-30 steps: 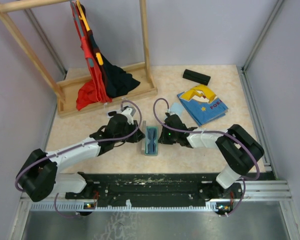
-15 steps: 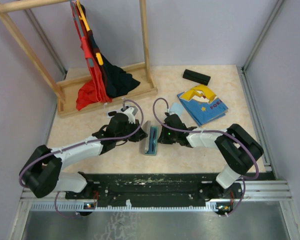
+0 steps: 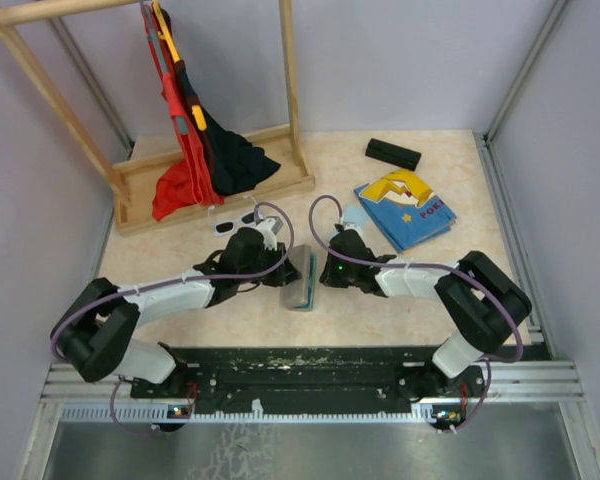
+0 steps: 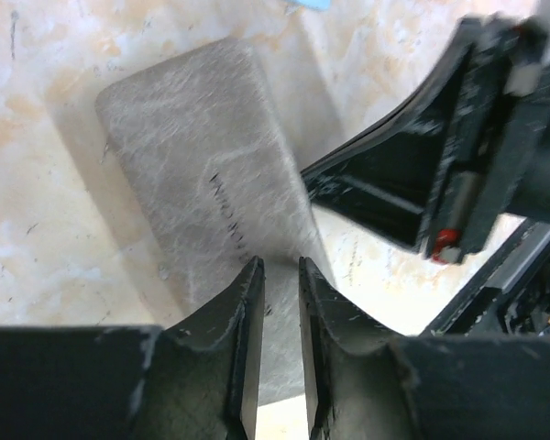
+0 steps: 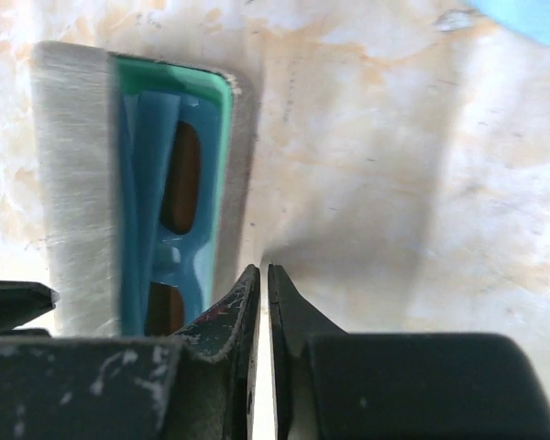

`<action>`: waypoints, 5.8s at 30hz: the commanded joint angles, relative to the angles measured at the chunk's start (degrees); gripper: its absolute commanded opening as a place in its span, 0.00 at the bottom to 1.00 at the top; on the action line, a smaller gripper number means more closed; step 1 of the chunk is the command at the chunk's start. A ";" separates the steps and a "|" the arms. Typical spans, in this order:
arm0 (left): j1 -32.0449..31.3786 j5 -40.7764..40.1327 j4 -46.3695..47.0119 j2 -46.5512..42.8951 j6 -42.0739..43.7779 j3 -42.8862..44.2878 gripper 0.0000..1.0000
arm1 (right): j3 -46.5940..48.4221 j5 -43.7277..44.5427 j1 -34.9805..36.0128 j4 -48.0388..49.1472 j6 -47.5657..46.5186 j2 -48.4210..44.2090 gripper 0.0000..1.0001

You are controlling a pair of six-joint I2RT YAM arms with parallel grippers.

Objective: Organize the sunglasses
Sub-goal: Close the sunglasses case at the center of the board, then move the sunglasses case to the center of the board, then pick up the sunglasses case at the center of the board.

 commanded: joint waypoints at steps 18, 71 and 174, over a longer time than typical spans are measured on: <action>0.64 -24.72 -23.75 -20.96 5.49 5.91 0.59 | -0.46 22.99 7.31 -9.57 3.81 -18.06 0.81; 0.65 -35.05 -40.37 -42.87 6.10 6.40 0.82 | 39.12 28.73 10.60 -25.15 -6.63 20.48 0.44; 0.73 -29.52 -29.74 -17.84 16.57 8.70 0.85 | 102.68 -21.86 -41.60 -31.56 -72.74 61.71 0.99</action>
